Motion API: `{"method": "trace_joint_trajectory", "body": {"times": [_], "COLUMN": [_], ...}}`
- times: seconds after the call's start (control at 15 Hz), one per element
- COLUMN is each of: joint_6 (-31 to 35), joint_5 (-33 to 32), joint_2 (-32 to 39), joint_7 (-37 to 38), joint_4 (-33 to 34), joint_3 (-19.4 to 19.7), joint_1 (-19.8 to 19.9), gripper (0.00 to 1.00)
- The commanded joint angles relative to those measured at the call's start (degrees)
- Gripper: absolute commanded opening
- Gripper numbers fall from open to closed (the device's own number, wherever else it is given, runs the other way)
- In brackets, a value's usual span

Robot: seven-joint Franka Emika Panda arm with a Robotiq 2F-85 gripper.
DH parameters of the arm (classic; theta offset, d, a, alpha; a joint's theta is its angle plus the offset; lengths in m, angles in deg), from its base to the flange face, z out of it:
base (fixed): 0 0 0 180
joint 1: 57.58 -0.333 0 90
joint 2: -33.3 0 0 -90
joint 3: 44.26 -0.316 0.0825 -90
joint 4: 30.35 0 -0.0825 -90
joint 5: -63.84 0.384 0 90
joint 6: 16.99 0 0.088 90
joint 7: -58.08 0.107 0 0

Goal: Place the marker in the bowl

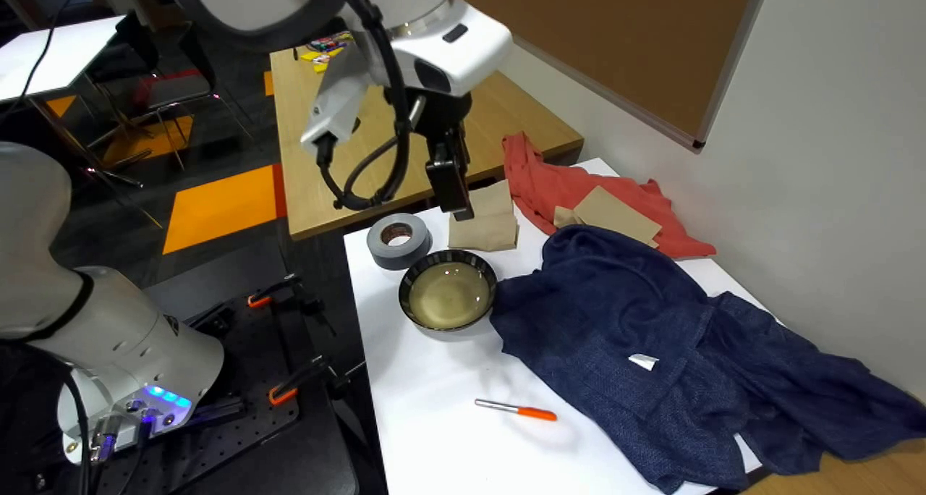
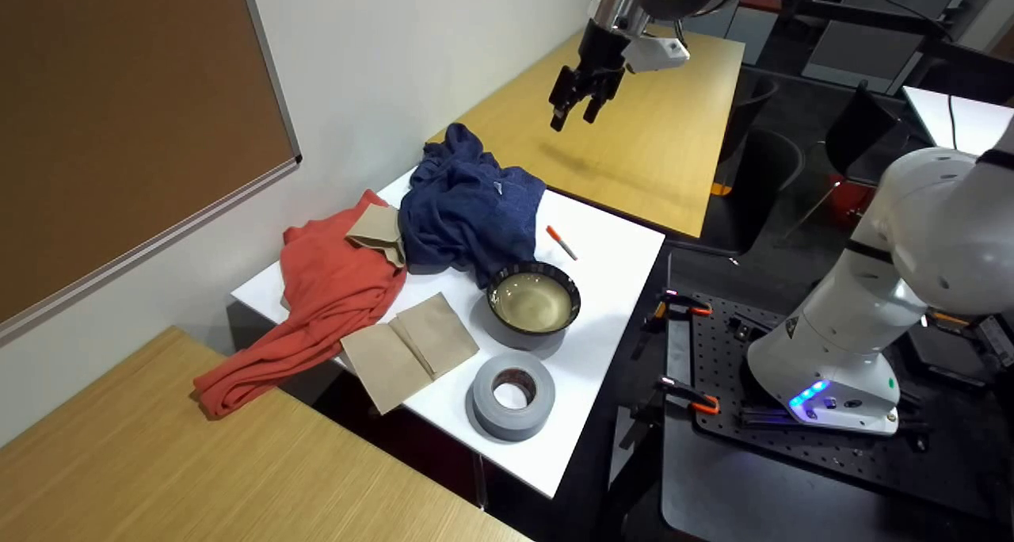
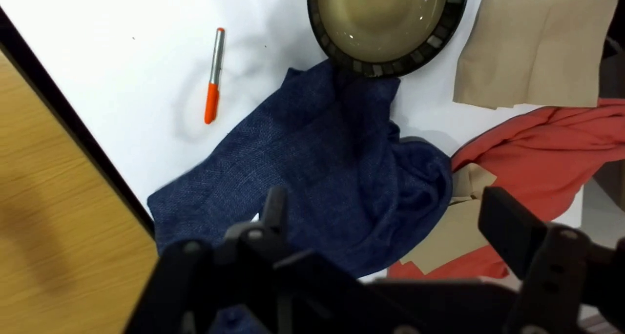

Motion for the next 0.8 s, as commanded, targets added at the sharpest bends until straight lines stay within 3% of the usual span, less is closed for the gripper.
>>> {"method": "trace_joint_trajectory", "body": {"times": [0.0,0.73], "joint_6": [4.46,12.67], "joint_5": [-1.69,-0.47], "joint_2": [4.93,20.51], "joint_7": [2.99,2.56], "joint_4": [0.76,3.36], "joint_3": [-0.62,1.95], "joint_1": [1.82,3.91], "gripper": [1.0,1.0]}}
